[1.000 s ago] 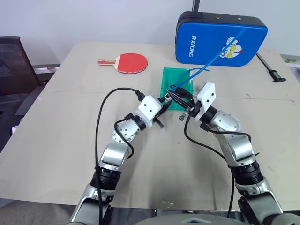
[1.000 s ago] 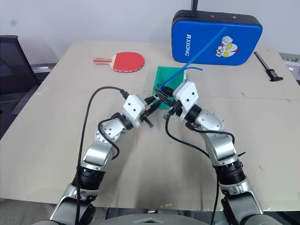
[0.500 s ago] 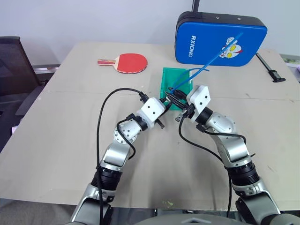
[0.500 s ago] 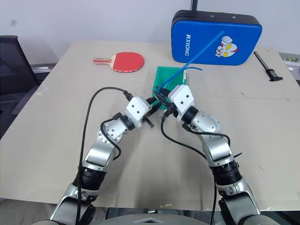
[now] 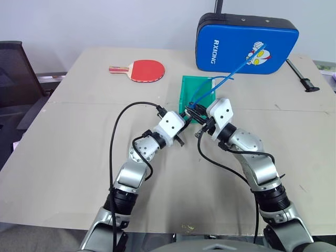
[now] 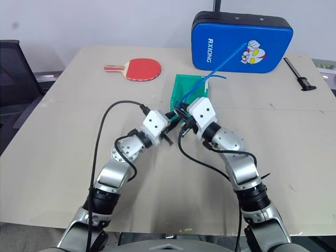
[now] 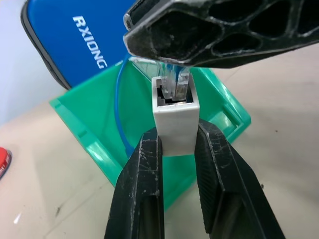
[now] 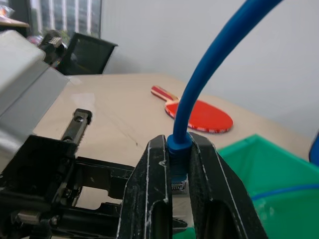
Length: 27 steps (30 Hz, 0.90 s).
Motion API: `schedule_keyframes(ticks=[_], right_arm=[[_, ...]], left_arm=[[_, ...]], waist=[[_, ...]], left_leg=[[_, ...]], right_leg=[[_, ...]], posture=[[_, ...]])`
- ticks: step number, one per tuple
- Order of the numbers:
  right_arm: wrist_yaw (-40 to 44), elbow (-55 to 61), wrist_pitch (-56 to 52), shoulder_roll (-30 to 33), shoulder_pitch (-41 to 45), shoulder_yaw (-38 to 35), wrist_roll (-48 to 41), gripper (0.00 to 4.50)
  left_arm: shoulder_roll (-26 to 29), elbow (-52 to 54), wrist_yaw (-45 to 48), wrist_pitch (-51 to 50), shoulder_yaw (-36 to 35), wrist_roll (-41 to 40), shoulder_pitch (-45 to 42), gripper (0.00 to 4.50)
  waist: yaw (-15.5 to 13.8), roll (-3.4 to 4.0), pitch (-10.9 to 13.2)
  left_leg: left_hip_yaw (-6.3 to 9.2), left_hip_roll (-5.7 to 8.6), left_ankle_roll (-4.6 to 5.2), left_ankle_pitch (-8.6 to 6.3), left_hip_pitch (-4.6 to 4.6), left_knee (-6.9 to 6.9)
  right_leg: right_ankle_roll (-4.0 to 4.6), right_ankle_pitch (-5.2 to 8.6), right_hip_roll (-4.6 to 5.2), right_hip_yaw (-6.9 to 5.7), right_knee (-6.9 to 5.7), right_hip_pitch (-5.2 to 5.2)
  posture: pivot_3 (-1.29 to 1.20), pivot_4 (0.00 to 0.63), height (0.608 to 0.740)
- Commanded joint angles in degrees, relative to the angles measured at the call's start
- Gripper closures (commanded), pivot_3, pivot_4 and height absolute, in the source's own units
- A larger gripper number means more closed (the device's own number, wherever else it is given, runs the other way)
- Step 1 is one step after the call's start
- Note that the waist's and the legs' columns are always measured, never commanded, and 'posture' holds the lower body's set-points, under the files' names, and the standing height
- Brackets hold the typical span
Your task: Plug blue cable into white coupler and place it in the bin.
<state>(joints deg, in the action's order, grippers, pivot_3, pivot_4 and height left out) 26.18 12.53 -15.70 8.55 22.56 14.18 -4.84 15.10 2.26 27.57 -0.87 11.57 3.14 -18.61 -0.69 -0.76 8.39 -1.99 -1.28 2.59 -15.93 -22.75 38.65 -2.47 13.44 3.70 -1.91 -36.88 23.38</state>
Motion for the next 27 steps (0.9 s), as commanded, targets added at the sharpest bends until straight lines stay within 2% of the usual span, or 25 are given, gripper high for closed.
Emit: schedule_keyframes(ticks=[1,8,14,20,27], right_arm=[[-2.84,1.82,-9.08,-0.04,0.63,0.76,1.88,4.50],[-3.22,7.19,-24.83,1.73,0.65,4.58,3.16,4.50],[-2.60,12.12,-32.44,4.63,-1.83,4.97,2.18,4.50],[-2.86,8.42,-31.38,4.77,-5.31,4.45,1.11,4.50],[-2.43,-0.03,-23.78,4.43,-6.27,4.53,1.80,4.50]], left_arm=[[-0.97,4.94,1.07,1.29,1.48,-1.12,0.09,4.22],[-1.99,7.54,1.27,-0.32,1.76,-2.19,0.33,4.22],[-2.13,10.86,5.55,-3.00,2.81,-6.08,2.16,4.22],[-4.12,9.28,7.30,-5.93,2.92,-8.99,1.75,4.22],[-5.51,-1.41,8.15,-4.82,0.85,-9.30,0.76,4.22]], waist=[[0.01,0.00,0.00],[-0.07,0.00,0.00],[0.01,0.00,0.00],[0.05,-0.01,-0.01],[0.04,0.02,-0.04]], left_leg=[[0.00,0.00,0.00,0.00,0.00,0.00],[0.02,0.01,0.01,0.00,0.00,0.00],[0.02,0.00,0.01,-0.01,-0.01,0.00],[0.05,0.01,0.02,-0.01,0.01,0.00],[0.05,0.04,0.02,-0.01,0.01,0.01]], right_leg=[[0.00,0.00,0.00,0.00,0.00,0.00],[0.00,0.00,0.00,-0.01,-0.01,0.00],[0.00,0.00,0.00,-0.01,0.02,0.00],[0.01,0.00,-0.03,-0.01,0.00,0.00],[0.00,0.00,-0.04,-0.01,0.00,0.00]], posture=[[0.00,0.150,0.729],[0.00,0.150,0.729],[0.00,0.150,0.729],[0.00,0.150,0.729],[0.00,0.150,0.729]])
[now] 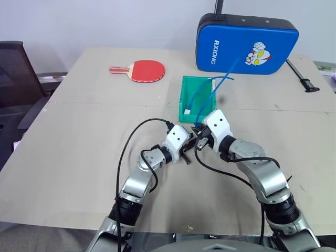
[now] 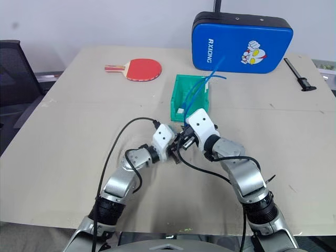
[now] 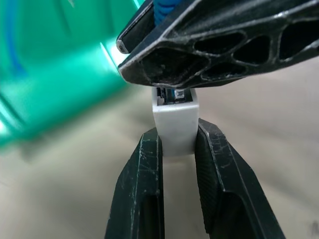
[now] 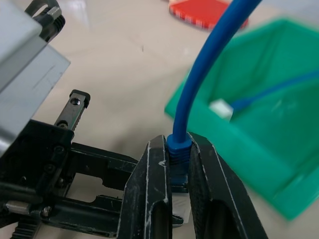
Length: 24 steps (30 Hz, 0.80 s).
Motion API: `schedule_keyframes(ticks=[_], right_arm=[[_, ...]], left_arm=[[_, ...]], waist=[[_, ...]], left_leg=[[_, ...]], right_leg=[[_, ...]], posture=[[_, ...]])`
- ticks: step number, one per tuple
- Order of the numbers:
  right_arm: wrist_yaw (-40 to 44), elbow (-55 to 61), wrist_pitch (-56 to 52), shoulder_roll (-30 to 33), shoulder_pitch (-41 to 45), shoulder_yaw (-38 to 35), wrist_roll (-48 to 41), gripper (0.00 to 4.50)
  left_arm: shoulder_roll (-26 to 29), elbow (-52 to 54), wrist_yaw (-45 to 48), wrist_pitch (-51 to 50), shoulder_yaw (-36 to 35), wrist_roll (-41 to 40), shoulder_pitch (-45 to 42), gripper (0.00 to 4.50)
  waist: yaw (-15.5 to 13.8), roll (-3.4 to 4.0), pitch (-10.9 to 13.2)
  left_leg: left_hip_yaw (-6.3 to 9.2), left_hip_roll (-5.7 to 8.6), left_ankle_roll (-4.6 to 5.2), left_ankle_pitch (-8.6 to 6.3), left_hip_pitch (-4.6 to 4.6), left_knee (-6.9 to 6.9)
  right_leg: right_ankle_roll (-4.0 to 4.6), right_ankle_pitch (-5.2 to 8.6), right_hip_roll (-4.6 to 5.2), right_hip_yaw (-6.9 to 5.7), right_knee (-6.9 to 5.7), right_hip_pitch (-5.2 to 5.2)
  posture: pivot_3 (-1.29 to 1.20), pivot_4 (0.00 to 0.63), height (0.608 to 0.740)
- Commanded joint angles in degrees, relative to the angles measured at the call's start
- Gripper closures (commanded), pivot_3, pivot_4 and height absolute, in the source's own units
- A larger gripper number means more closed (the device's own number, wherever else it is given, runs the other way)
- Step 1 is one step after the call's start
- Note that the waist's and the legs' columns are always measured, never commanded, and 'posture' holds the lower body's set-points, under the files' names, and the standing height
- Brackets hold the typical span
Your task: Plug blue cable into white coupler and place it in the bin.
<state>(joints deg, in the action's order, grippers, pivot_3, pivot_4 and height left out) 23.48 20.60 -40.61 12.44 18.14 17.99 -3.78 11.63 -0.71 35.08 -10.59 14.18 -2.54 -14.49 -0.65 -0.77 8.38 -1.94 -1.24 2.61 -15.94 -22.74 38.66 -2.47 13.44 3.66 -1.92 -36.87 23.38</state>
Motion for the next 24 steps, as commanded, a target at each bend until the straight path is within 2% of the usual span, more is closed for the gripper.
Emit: schedule_keyframes(ticks=[1,4,8,12,18,20,23,24], right_arm=[[0.34,-9.51,2.17,0.48,-1.83,0.83,0.87,4.50],[0.95,-12.18,3.33,0.25,-2.07,1.41,0.62,4.50],[2.44,-13.50,2.01,0.31,-3.66,2.88,0.04,4.50],[3.66,-13.52,-2.22,0.84,-4.84,3.17,-1.31,4.50],[1.26,-14.38,5.67,-0.81,-3.73,0.80,-0.68,4.50],[0.32,-14.12,8.44,-1.30,-3.00,-0.65,-0.36,4.50],[0.48,-13.23,12.81,-1.65,-2.23,-2.70,-0.94,4.50],[1.54,-12.86,14.07,-1.22,-1.90,-3.41,-1.58,4.50]], left_arm=[[-1.91,0.25,0.71,5.46,-1.80,-3.15,-3.54,4.22],[-0.88,-2.09,1.20,6.51,-1.18,-1.64,-3.92,4.22],[-0.65,-3.03,0.99,6.76,-1.39,-1.65,-4.19,4.22],[-0.53,-2.75,0.76,6.86,-1.49,-1.34,-4.12,4.22],[0.28,-1.58,2.30,7.50,-1.37,-1.58,-3.55,4.22],[0.21,-0.98,0.92,8.71,-1.85,-0.97,-3.06,3.18],[1.15,1.37,0.89,6.84,-3.12,-2.19,-1.71,1.92],[2.33,2.99,1.87,5.31,-3.53,-2.98,-0.87,1.92]], waist=[[-0.03,0.03,-0.04],[0.00,0.05,-0.09],[0.09,0.07,-0.12],[0.14,0.18,-0.51],[0.24,0.25,-0.62],[0.41,0.22,-0.60],[0.44,0.20,-0.58],[0.61,0.19,-0.57]], left_leg=[[0.00,0.00,0.00,0.00,0.06,0.00],[0.03,-0.01,0.01,0.01,0.17,0.02],[0.04,-0.06,0.01,0.00,0.94,0.01],[0.05,-0.07,0.00,0.00,0.97,-0.01],[0.05,-0.07,0.00,0.00,0.96,-0.06],[0.04,-0.08,0.00,0.00,0.96,-0.08],[0.04,-0.07,0.00,0.00,0.91,-0.08],[0.03,-0.07,0.00,0.00,0.88,-0.08]], right_leg=[[0.00,0.00,0.00,0.01,-0.01,-0.02],[0.01,0.00,-0.03,0.01,-0.04,-0.11],[0.03,0.03,-0.07,0.05,-0.03,-0.83],[0.03,0.02,-0.07,0.10,-0.03,-0.84],[0.04,0.03,-0.07,0.12,-0.01,-0.81],[0.04,0.03,-0.07,0.14,-0.01,-0.80],[0.04,0.02,-0.03,0.17,0.00,-0.75],[0.04,0.02,-0.03,0.18,0.01,-0.72]], posture=[[0.00,0.150,0.729],[0.00,0.150,0.729],[0.00,0.150,0.729],[0.00,0.150,0.729],[0.00,0.150,0.729],[0.00,0.150,0.729],[0.00,0.150,0.729],[0.00,0.150,0.729]])
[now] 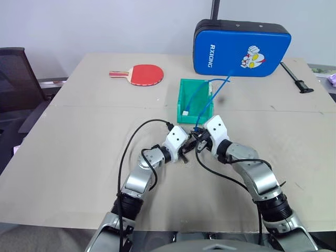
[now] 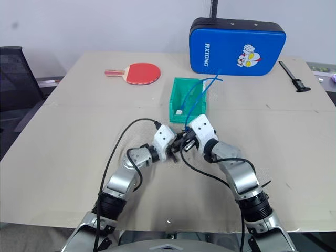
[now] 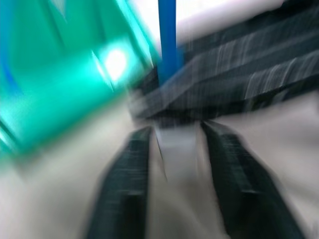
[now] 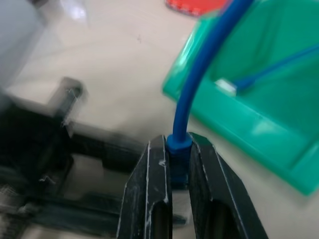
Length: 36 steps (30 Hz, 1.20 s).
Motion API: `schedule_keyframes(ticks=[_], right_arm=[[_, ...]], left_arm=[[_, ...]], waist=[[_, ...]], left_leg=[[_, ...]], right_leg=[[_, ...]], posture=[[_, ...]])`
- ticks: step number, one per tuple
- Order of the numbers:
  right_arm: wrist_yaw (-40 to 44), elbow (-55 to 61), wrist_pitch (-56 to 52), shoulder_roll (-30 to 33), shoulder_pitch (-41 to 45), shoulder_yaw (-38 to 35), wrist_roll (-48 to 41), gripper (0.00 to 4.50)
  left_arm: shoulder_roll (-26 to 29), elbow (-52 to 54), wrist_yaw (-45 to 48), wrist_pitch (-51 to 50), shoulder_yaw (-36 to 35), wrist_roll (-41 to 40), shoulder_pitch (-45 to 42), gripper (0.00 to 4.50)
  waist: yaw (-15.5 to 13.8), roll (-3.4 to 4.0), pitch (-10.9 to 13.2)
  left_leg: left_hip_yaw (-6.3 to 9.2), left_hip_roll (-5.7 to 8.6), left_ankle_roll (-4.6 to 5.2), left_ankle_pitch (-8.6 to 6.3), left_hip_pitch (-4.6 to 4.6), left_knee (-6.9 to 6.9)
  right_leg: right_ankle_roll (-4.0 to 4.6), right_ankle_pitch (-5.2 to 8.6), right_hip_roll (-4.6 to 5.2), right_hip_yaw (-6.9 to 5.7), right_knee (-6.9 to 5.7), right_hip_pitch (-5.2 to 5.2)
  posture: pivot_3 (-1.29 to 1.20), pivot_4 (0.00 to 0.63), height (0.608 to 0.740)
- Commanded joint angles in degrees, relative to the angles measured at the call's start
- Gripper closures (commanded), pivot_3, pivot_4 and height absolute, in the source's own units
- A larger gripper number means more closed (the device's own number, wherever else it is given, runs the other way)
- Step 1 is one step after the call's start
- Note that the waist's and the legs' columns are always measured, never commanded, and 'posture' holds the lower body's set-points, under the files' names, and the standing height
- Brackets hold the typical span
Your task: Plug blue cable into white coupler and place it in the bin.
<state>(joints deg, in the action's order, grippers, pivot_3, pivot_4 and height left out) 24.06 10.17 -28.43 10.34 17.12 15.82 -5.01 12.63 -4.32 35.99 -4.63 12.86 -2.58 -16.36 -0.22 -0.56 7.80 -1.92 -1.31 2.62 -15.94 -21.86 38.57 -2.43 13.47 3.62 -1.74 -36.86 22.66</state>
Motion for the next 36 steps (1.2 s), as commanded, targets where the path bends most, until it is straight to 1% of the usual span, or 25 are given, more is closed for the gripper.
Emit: schedule_keyframes(ticks=[1,3,7,9,11,13,15,17,18,21,22,25,27,28,29,30,31,32,33,34,35,36], right_arm=[[1.71,-2.25,2.75,1.21,-0.66,-1.67,-0.79,4.50],[3.82,-0.66,3.35,3.26,0.67,-3.15,-1.72,4.50],[6.21,3.29,0.63,4.57,3.76,-5.73,-5.86,4.50],[6.71,4.51,-1.32,4.60,5.84,-6.59,-7.30,4.50],[6.99,4.93,-3.31,4.24,8.56,-7.55,-8.97,4.50],[7.41,4.13,-5.10,3.48,12.78,-8.60,-11.09,4.50],[8.39,1.20,-7.04,2.24,18.57,-9.90,-13.82,4.50],[8.76,-3.38,-8.44,0.62,23.47,-11.65,-16.20,4.50],[8.81,-4.78,-8.82,0.26,24.65,-12.19,-16.79,4.50],[9.43,-16.43,-8.56,-0.72,31.22,-12.62,-16.24,4.50],[9.78,-19.96,-8.33,-0.85,32.91,-12.52,-15.87,4.50],[8.86,-29.71,-5.61,-1.06,37.14,-12.39,-13.47,4.50],[8.24,-33.65,-3.46,-0.84,39.43,-12.50,-11.92,3.69],[8.44,-34.26,-3.26,-0.75,40.10,-12.73,-11.84,3.40],[8.83,-34.51,-2.86,-0.59,40.49,-12.79,-11.69,2.98],[8.71,-34.56,-2.18,-0.48,40.58,-12.92,-11.39,2.43],[8.53,-34.45,-1.71,-0.30,40.53,-13.01,-11.12,2.02],[8.39,-33.95,-1.52,0.05,40.26,-13.09,-10.88,1.41],[8.19,-33.03,-1.54,0.50,39.79,-13.22,-10.69,1.02],[8.01,-31.79,-1.70,1.07,39.18,-13.37,-10.56,0.44],[8.49,-28.74,-2.74,2.61,37.76,-13.74,-10.94,0.09],[9.44,-25.15,-3.66,4.23,36.11,-14.10,-11.64,0.09]], left_arm=[[2.18,7.83,1.62,-1.72,-2.48,-3.45,1.60,1.92],[6.11,12.59,4.14,-5.74,-4.31,-5.80,3.58,1.92],[14.53,22.70,9.14,-14.32,-8.15,-12.42,7.57,1.92],[17.32,26.63,9.59,-19.24,-10.34,-15.20,8.61,1.92],[19.52,30.11,9.13,-24.69,-12.57,-18.20,8.96,1.92],[21.50,33.11,7.90,-32.06,-16.55,-23.07,8.37,1.92],[24.01,35.17,6.06,-39.50,-21.93,-28.35,4.85,1.92],[26.68,36.38,5.04,-44.66,-25.42,-31.91,1.81,1.92],[27.44,36.76,4.64,-46.16,-26.05,-32.92,1.07,1.92],[29.82,37.39,3.32,-50.77,-28.70,-36.56,-2.57,1.92],[30.70,37.61,3.11,-51.50,-28.74,-36.90,-3.26,1.92],[31.99,38.02,1.67,-52.15,-27.80,-36.69,-4.87,1.92],[31.42,38.33,0.07,-53.06,-27.66,-37.48,-6.15,1.85],[31.19,38.63,-0.57,-53.41,-27.57,-37.79,-6.51,1.85],[31.03,38.88,-1.13,-53.69,-27.47,-38.05,-6.72,1.85],[31.09,39.14,-1.66,-53.62,-27.22,-37.92,-6.78,1.85],[31.05,39.29,-2.18,-53.47,-27.01,-37.76,-6.85,1.85],[30.85,39.26,-2.78,-53.13,-26.87,-37.53,-6.99,1.85],[30.66,39.13,-3.38,-52.84,-26.77,-37.31,-7.15,1.85],[30.49,39.05,-3.93,-52.66,-26.71,-37.20,-7.28,1.85],[30.44,39.01,-4.28,-52.25,-26.74,-36.96,-6.99,1.85],[30.58,39.33,-4.39,-51.62,-26.71,-36.52,-6.16,1.85]], waist=[[0.30,-0.01,0.04],[0.55,-0.02,0.10],[0.74,0.04,0.29],[0.84,0.05,0.32],[0.92,0.05,0.35],[1.06,-0.01,0.46],[1.04,-0.05,0.65],[1.01,-0.23,0.78],[0.95,-0.25,0.77],[0.87,-0.28,0.78],[0.92,-0.34,0.83],[1.00,-0.39,0.90],[1.00,-0.39,0.93],[1.00,-0.39,0.94],[1.04,-0.39,0.95],[1.06,-0.39,0.95],[1.07,-0.39,0.95],[1.07,-0.39,0.95],[1.06,-0.39,0.95],[1.07,-0.39,0.95],[1.06,-0.39,0.95],[0.97,-0.39,0.95]], left_leg=[[0.00,0.00,0.00,0.00,-0.03,0.00],[0.00,0.00,0.00,0.00,-0.11,-0.03],[0.01,0.00,0.00,0.00,-0.21,-0.12],[0.01,0.01,0.00,0.00,-0.31,-0.14],[0.02,0.03,-0.01,0.00,-0.89,-0.12],[0.02,0.02,-0.02,0.01,-0.93,-0.12],[0.03,0.01,-0.02,0.01,-0.94,-0.14],[0.09,0.01,-0.02,0.01,-0.93,-0.13],[0.13,0.01,-0.03,0.01,-0.94,-0.13],[0.10,0.06,-0.07,0.03,-0.94,-0.14],[0.08,0.09,-0.27,0.15,-0.96,-0.13],[0.02,0.10,-0.31,0.17,-1.00,-0.15],[-0.02,0.09,-0.34,0.19,-1.02,-0.20],[-0.02,0.07,-0.36,0.20,-1.02,-0.21],[-0.02,0.07,-0.40,0.22,-1.02,-0.25],[-0.02,0.06,-0.42,0.23,-1.03,-0.26],[-0.02,0.05,-0.43,0.23,-1.03,-0.28],[-0.02,0.05,-0.43,0.23,-1.03,-0.28],[-0.02,0.04,-0.44,0.23,-1.03,-0.28],[-0.02,0.04,-0.44,0.23,-1.03,-0.28],[-0.02,0.04,-0.45,0.24,-1.03,-0.27],[-0.02,0.04,-0.46,0.25,-1.03,-0.27]], right_leg=[[0.00,0.00,0.00,0.01,0.02,0.02],[0.00,0.00,0.03,-0.01,0.05,0.09],[0.00,0.00,0.21,0.00,0.07,0.22],[0.00,0.00,0.38,0.00,0.08,0.33],[-0.02,-0.02,0.33,0.00,0.03,0.87],[-0.01,-0.02,0.28,-0.01,0.01,0.90],[-0.01,-0.02,0.23,-0.03,-0.01,0.92],[-0.02,-0.02,0.07,-0.15,-0.01,0.91],[-0.01,-0.02,0.03,-0.17,-0.01,0.90],[-0.03,-0.01,0.06,-0.14,0.07,0.85],[-0.03,-0.01,0.07,-0.11,0.09,0.85],[-0.03,-0.01,0.07,-0.04,0.10,0.88],[-0.03,-0.01,0.06,-0.02,0.12,0.93],[-0.03,-0.01,0.06,-0.02,0.11,0.94],[-0.03,-0.01,0.06,-0.01,0.12,0.96],[-0.03,-0.01,0.06,0.00,0.12,0.98],[-0.03,-0.01,0.06,0.00,0.11,0.98],[-0.03,-0.01,0.06,0.01,0.11,0.98],[-0.03,-0.01,0.06,0.01,0.11,0.98],[-0.03,-0.01,0.06,0.03,0.11,0.98],[-0.03,-0.01,0.07,0.03,0.11,0.98],[-0.03,-0.01,0.07,0.04,0.11,0.98]], posture=[[0.00,0.150,0.729],[0.00,0.150,0.729],[0.00,0.150,0.729],[0.00,0.150,0.729],[0.00,0.150,0.729],[0.00,0.150,0.729],[0.00,0.150,0.729],[0.00,0.150,0.729],[0.00,0.150,0.729],[0.00,0.150,0.729],[0.00,0.150,0.729],[0.00,0.150,0.729],[0.00,0.150,0.729],[0.00,0.150,0.729],[0.00,0.150,0.729],[0.00,0.150,0.729],[0.00,0.150,0.729],[0.00,0.150,0.729],[0.00,0.150,0.729],[0.00,0.150,0.729],[0.00,0.150,0.729],[0.00,0.150,0.729]])
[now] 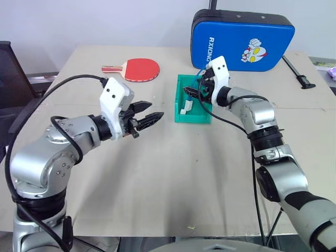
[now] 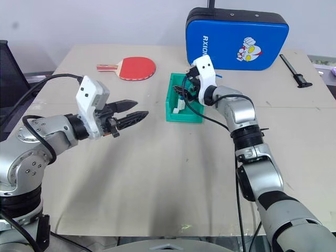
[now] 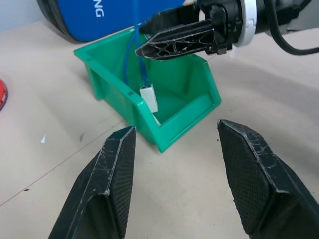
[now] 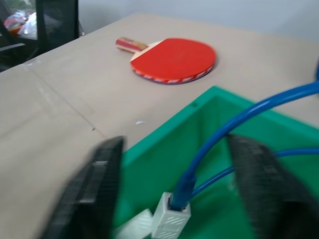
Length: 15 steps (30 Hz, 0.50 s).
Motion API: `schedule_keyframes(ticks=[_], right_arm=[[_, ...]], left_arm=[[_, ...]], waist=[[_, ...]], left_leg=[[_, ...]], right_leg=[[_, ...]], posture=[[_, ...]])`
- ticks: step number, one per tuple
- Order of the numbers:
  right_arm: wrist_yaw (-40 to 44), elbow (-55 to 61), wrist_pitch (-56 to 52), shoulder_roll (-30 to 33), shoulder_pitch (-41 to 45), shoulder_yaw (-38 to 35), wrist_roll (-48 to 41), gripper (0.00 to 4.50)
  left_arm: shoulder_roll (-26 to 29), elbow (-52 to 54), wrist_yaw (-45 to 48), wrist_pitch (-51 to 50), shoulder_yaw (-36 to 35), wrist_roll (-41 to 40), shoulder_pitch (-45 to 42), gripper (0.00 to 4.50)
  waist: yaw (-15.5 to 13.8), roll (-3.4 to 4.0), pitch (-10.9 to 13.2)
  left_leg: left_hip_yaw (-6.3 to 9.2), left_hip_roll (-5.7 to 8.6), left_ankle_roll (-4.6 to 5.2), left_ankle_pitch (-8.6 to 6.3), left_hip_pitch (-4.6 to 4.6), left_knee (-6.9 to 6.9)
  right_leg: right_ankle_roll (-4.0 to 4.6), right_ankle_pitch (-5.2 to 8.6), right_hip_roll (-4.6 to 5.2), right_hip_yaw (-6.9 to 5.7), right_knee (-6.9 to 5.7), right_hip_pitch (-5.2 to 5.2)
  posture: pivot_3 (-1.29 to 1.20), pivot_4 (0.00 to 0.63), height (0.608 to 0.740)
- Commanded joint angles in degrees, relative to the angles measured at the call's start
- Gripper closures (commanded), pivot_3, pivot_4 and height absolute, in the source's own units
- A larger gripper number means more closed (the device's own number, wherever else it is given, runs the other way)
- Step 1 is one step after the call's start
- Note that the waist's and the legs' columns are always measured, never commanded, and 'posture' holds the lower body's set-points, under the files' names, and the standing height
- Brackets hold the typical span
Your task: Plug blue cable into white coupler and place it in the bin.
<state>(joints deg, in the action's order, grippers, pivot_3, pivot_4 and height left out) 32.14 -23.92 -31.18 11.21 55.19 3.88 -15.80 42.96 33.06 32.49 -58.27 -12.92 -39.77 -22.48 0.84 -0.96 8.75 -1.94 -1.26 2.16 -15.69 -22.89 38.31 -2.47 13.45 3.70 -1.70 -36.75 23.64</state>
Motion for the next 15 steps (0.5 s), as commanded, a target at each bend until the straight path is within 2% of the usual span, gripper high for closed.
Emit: schedule_keyframes(ticks=[1,6,11,13,15], right_arm=[[2.48,13.52,-2.94,5.22,-4.12,-2.84,-2.32,0.09],[7.66,30.62,-9.42,13.41,-16.38,-6.77,-9.66,0.09],[20.06,36.49,1.23,20.00,-35.30,-13.38,-14.43,0.09],[25.28,33.42,9.69,21.42,-43.30,-14.93,-12.93,0.09],[29.67,29.93,15.72,23.17,-49.70,-15.69,-11.41,0.09]], left_arm=[[0.34,2.65,-1.08,2.82,-0.95,1.30,1.45,1.85],[-1.84,6.27,-5.88,8.63,-0.02,7.51,11.81,1.85],[-7.00,7.28,-7.22,18.64,2.27,14.14,28.08,1.85],[-7.95,4.77,-5.05,26.32,3.68,17.83,34.61,1.85],[-8.10,0.93,-4.21,31.95,4.36,21.22,37.65,1.85]], waist=[[-0.35,0.00,0.00],[-0.36,0.00,0.00],[-0.35,-0.01,-0.01],[-0.33,-0.01,-0.02],[-0.37,0.01,-0.03]], left_leg=[[0.01,0.00,0.00,0.00,0.00,0.00],[0.09,0.04,0.00,-0.01,-0.09,-0.02],[0.05,0.00,0.02,-0.02,-0.03,-0.18],[0.04,-0.01,0.27,-0.17,0.00,-0.14],[0.04,-0.01,0.28,-0.18,0.15,-0.13]], right_leg=[[0.00,0.00,0.02,0.01,0.00,-0.01],[0.00,0.00,0.32,0.07,0.10,-0.02],[0.00,0.00,0.37,0.11,0.28,-0.06],[0.02,0.00,0.38,0.15,0.21,-0.07],[0.07,0.02,0.42,0.14,0.17,-0.15]], posture=[[0.00,0.150,0.729],[0.00,0.150,0.729],[0.00,0.150,0.729],[0.00,0.150,0.729],[0.00,0.150,0.729]])
